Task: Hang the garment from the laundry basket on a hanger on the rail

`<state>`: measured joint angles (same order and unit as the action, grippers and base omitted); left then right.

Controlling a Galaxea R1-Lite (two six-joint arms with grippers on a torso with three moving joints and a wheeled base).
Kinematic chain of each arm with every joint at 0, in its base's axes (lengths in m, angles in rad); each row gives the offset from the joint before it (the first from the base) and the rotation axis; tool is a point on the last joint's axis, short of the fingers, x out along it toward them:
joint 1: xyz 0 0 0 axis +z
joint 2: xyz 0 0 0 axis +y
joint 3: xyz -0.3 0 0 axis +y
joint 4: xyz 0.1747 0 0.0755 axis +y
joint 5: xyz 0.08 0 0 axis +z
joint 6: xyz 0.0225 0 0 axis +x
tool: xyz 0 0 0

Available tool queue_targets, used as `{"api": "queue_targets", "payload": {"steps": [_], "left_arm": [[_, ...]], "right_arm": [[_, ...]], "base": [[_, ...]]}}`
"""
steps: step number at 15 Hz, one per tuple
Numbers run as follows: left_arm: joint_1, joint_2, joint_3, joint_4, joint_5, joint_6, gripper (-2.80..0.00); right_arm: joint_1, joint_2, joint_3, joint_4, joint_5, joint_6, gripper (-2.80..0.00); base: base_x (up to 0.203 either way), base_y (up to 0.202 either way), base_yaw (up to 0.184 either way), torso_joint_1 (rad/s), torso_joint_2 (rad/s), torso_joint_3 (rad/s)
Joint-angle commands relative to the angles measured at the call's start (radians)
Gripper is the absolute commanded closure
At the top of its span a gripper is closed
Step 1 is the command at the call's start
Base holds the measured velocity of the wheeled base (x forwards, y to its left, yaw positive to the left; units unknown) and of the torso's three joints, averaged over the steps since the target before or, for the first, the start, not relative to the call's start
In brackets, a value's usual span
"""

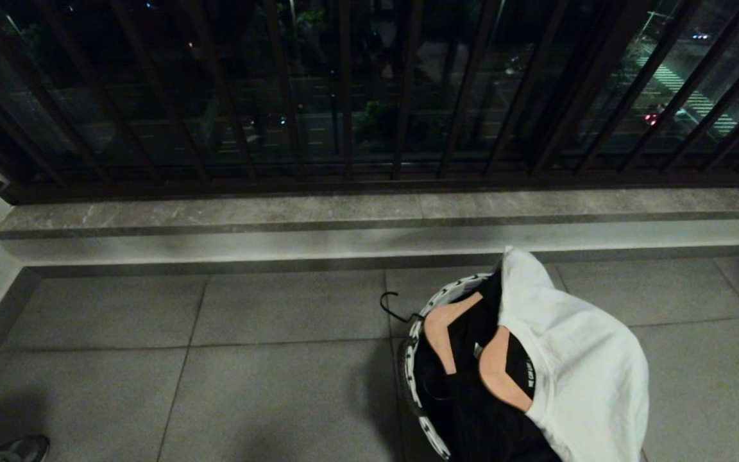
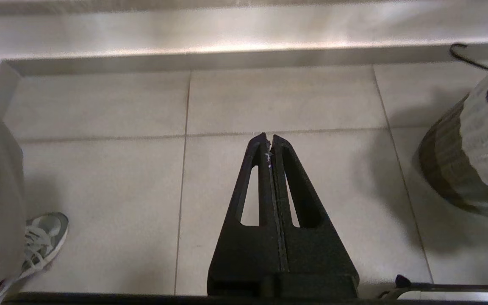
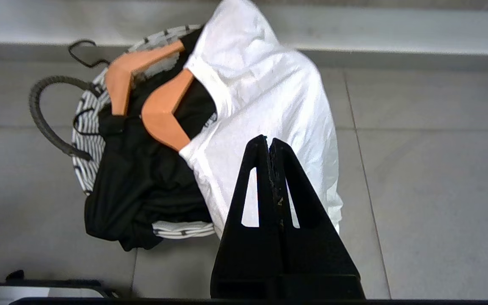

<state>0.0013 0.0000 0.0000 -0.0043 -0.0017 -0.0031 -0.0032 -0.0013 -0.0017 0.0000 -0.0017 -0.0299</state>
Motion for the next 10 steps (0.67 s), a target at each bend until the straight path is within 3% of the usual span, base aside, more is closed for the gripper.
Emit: {"api": "queue_targets", "payload": {"steps": [1,10], "left_arm": [[0.000,0.000,0.002,0.000,0.000,0.000,0.00],[0.000,0.000,0.002,0.000,0.000,0.000,0.00]], "right_arm": [[0.000,0.000,0.000,0.001,0.000,-0.002,0.00],[0.000,0.001,0.000,0.003,0.000,-0.001,0.00]], "base": [[0.000,0.000,0.000,0.004,0.00,-0.198],[0.000,0.000,0.000,0.004,0.00,-0.197]]}}
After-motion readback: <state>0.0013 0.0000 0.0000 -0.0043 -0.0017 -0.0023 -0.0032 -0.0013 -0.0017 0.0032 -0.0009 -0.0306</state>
